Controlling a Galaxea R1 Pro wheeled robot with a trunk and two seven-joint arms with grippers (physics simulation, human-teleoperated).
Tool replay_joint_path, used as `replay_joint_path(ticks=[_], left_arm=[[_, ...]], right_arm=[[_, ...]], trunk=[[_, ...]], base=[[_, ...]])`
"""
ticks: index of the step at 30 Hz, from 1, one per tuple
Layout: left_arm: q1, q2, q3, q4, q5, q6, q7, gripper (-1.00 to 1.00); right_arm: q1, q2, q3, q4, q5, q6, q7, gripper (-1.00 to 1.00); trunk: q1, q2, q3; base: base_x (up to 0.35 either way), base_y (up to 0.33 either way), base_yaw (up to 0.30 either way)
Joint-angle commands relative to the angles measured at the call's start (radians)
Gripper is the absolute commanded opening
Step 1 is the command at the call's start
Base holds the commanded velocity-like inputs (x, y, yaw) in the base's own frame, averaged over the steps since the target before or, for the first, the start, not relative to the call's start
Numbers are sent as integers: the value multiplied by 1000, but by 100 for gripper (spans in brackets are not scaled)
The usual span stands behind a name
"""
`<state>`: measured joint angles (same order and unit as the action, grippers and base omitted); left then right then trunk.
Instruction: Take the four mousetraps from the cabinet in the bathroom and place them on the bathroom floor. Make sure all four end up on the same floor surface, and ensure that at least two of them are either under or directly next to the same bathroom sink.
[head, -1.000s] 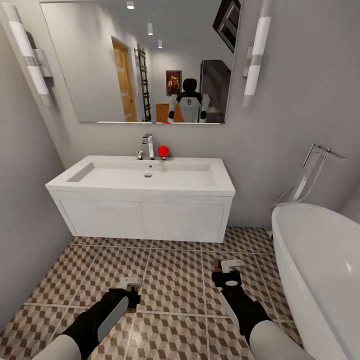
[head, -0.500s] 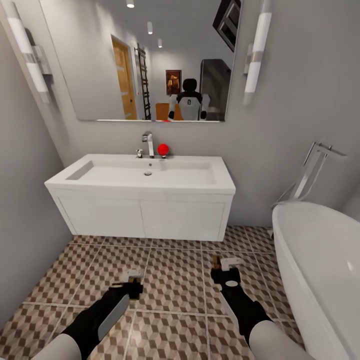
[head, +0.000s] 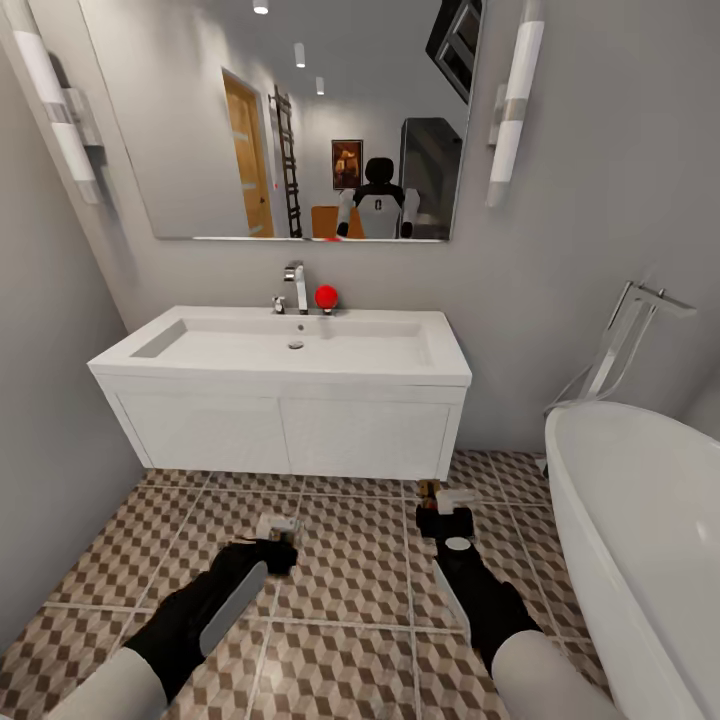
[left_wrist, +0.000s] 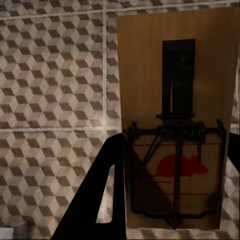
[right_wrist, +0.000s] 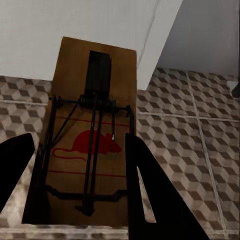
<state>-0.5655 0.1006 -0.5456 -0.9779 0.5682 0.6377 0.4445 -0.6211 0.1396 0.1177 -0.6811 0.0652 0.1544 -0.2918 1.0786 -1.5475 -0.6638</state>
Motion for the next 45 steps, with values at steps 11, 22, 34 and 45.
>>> replay_joint_path(ticks=[11,22,34,45], left_arm=[[-409,-72,176,220,-73,262,15,-100],[-501,-136,176,400,-288,195,-7,-100],[-501,-141,173,439,-290,48,-126,-100],[-491,-127,172,491,-290,48,-231,-100]], right_arm=[[-168,35,3,-243,32,409,-5,-100],[-385,35,6,123,31,356,4,-100],[-388,35,5,407,30,45,44,-100],[-388,35,5,416,30,32,47,-100]], trunk=[[0,0,-1],[0,0,-1],[0,0,-1],[0,0,-1]], base=[[0,0,0],[0,0,0],[0,0,0],[0,0,0]])
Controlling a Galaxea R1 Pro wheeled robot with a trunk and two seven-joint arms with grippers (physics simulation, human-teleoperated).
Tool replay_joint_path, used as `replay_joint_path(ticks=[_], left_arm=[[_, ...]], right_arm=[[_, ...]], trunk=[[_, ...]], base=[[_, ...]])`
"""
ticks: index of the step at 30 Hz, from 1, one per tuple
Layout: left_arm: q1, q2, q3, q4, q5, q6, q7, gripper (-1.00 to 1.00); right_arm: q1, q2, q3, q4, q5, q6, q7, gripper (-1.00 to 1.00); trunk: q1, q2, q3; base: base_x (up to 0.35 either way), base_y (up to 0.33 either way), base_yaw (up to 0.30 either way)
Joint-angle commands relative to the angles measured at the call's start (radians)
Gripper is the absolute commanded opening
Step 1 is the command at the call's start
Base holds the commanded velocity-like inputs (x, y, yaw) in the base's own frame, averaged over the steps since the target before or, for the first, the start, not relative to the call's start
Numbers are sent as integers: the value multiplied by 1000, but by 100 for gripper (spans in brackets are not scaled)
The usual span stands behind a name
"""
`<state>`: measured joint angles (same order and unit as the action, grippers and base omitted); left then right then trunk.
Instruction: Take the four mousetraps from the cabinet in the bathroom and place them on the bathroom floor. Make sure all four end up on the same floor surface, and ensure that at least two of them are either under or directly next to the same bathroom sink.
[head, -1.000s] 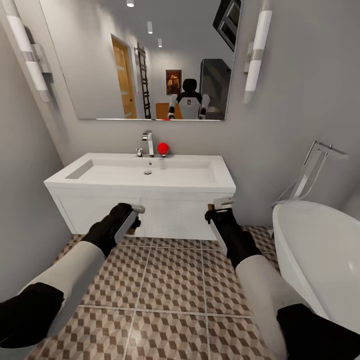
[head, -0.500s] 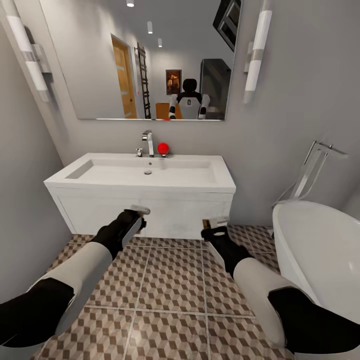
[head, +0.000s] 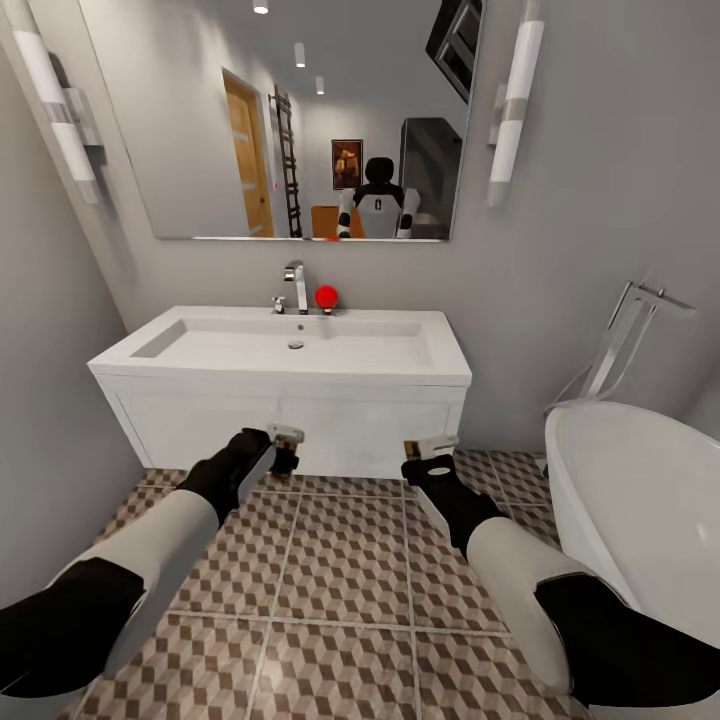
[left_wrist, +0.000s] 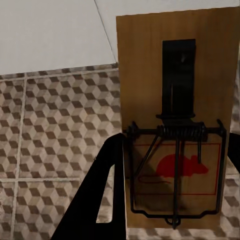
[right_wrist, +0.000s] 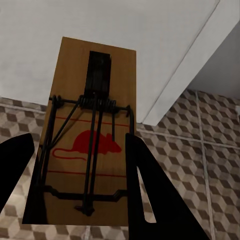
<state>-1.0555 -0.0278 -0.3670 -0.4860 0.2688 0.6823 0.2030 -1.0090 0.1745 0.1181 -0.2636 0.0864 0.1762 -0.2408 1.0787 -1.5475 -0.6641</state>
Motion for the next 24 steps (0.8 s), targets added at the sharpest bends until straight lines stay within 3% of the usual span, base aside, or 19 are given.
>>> replay_joint_path(ticks=[1,10,17,19,24], left_arm=[[2,1,-7,18,10,3,9,-100],[11,-19,-7,55,10,-1,4,-100],[30,-32,-8,71,10,-8,4,-100],[49,-31,-8,86,10,-51,4,-100],[74,-33,-9,211,10,-266,6,-100]], right_arm=[[0,0,5,-2,9,10,-3,-100],[0,0,2,-8,11,9,-6,-100],[0,0,3,-15,11,9,-8,-100],[0,0,3,-16,11,9,-6,-100],[0,0,3,-12,10,8,-5,-100]], trunk=[[0,-1,-1],[0,-1,-1],[27,-50,-25],[34,-64,-35],[54,-99,-58]], base=[[0,0,0],[0,0,0],[0,0,0],[0,0,0],[0,0,0]])
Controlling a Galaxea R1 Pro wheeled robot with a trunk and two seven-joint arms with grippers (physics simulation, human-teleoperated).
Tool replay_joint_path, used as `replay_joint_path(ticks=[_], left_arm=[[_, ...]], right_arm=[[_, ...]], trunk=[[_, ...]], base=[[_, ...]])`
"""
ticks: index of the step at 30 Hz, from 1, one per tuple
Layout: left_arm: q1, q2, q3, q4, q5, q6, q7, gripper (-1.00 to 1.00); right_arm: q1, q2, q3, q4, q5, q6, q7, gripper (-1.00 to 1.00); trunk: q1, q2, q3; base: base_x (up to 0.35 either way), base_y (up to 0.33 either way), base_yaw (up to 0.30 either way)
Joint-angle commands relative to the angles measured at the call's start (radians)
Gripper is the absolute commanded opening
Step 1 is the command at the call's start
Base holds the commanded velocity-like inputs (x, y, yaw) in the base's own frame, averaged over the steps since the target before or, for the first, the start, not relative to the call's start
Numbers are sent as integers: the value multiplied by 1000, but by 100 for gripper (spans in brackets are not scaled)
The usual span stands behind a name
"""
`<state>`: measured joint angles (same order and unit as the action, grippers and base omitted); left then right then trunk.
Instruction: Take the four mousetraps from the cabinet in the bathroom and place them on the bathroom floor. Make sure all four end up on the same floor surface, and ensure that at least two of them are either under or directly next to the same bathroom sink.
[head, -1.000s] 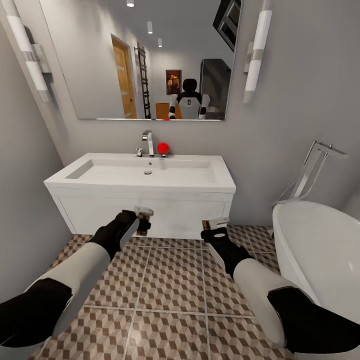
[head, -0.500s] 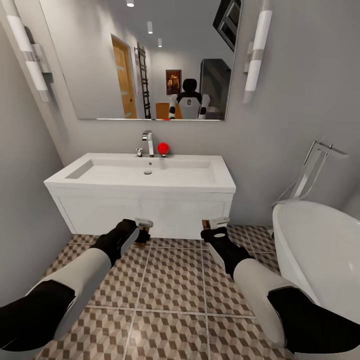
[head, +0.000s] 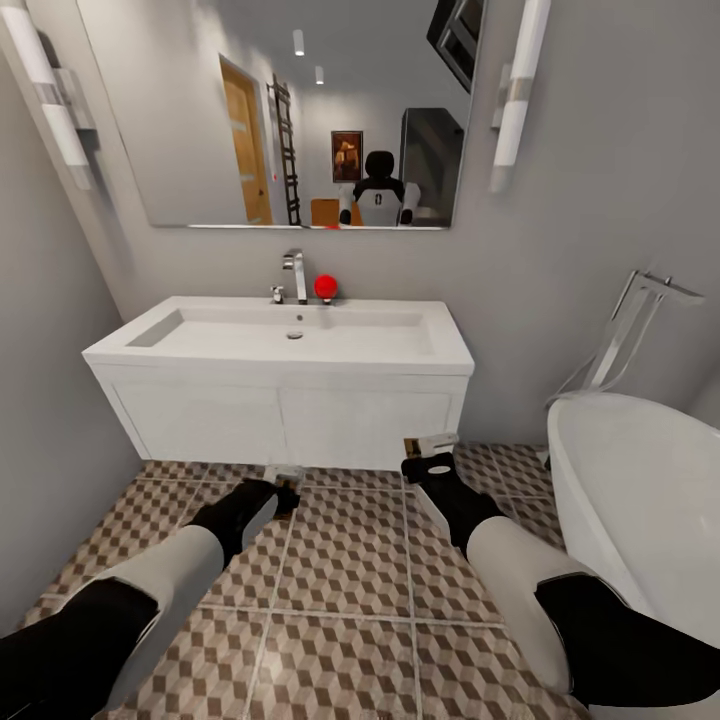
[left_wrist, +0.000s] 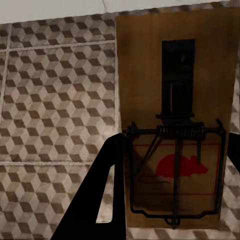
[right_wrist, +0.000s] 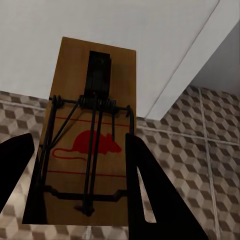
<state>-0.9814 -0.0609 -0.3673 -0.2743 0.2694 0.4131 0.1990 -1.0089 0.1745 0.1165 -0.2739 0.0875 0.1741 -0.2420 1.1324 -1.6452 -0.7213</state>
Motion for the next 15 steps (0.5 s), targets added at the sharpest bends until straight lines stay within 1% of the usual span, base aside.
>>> replay_joint_path(ticks=[1,4,5,10,13,15], left_arm=[[1,0,-8,17,9,-11,9,-100],[2,1,-8,39,9,-36,7,-100],[2,1,-8,43,9,-55,8,-100],[3,4,-7,38,7,-100,12,-100],[3,4,-5,2,7,-114,13,-100],[3,4,-5,-62,7,-114,14,-100]], right_arm=[[0,0,5,-1,9,10,-4,-100],[0,0,5,2,8,10,-3,-100],[0,0,5,4,8,10,-3,-100],[0,0,5,7,7,10,-3,-100],[0,0,5,9,6,10,-3,-100],[0,0,5,10,5,10,-3,-100]], trunk=[[4,-8,-6],[15,-29,-20],[19,-36,-25],[38,-71,-48],[50,-92,-63],[57,-106,-72]], base=[[0,0,0],[0,0,0],[0,0,0],[0,0,0],[0,0,0],[0,0,0]])
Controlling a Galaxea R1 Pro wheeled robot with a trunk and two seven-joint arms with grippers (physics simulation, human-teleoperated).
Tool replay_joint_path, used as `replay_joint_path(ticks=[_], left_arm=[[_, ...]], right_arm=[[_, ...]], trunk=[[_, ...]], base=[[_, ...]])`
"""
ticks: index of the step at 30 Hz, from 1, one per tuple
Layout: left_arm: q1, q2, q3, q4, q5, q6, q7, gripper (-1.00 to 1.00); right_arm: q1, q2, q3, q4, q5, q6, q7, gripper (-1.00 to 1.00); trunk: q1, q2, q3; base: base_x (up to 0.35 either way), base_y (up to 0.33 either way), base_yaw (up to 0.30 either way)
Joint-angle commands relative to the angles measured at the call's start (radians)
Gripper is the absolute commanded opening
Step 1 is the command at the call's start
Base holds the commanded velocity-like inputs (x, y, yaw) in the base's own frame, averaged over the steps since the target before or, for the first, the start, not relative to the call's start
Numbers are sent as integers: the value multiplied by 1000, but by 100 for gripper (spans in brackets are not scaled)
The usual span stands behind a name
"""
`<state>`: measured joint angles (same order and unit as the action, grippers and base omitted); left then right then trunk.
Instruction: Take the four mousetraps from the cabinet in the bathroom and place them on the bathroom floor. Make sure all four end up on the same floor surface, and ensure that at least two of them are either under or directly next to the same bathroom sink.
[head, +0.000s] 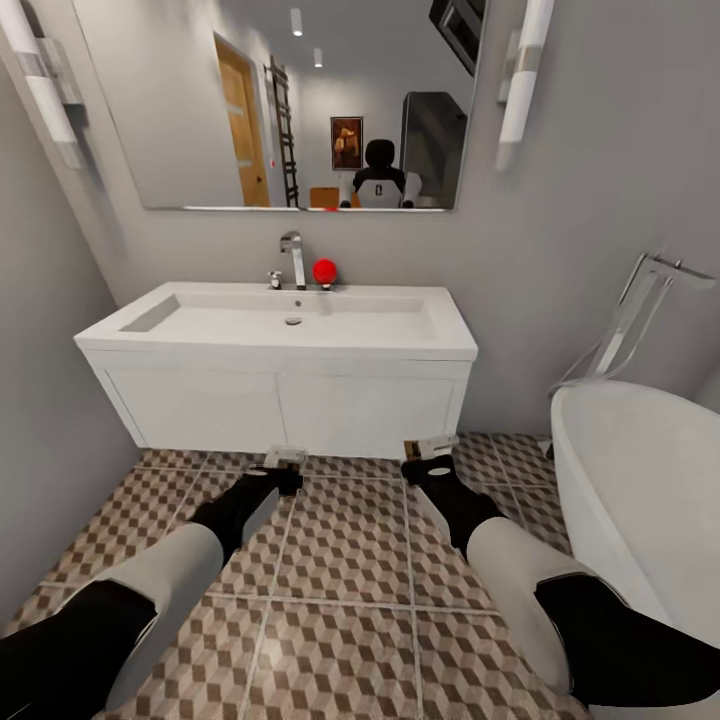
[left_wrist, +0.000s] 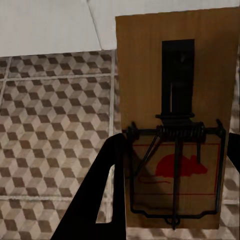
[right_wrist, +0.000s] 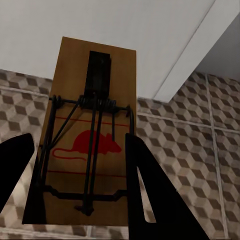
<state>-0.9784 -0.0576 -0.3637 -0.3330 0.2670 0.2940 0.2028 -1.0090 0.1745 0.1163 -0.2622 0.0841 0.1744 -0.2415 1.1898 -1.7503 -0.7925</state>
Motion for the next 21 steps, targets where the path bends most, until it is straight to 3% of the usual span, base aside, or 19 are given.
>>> replay_joint_path(ticks=[1,10,21], left_arm=[[0,1,-9,-32,10,8,11,-100],[-1,2,-8,-91,9,113,12,-100],[0,0,-10,-85,10,128,13,-100]], right_arm=[[0,0,5,0,8,10,-4,-100],[0,0,5,14,8,11,-4,-100],[0,0,5,20,8,13,-5,-100]], trunk=[[4,-8,-6],[38,-71,-49],[81,-148,-101]], base=[[0,0,0],[0,0,0],[0,0,0]])
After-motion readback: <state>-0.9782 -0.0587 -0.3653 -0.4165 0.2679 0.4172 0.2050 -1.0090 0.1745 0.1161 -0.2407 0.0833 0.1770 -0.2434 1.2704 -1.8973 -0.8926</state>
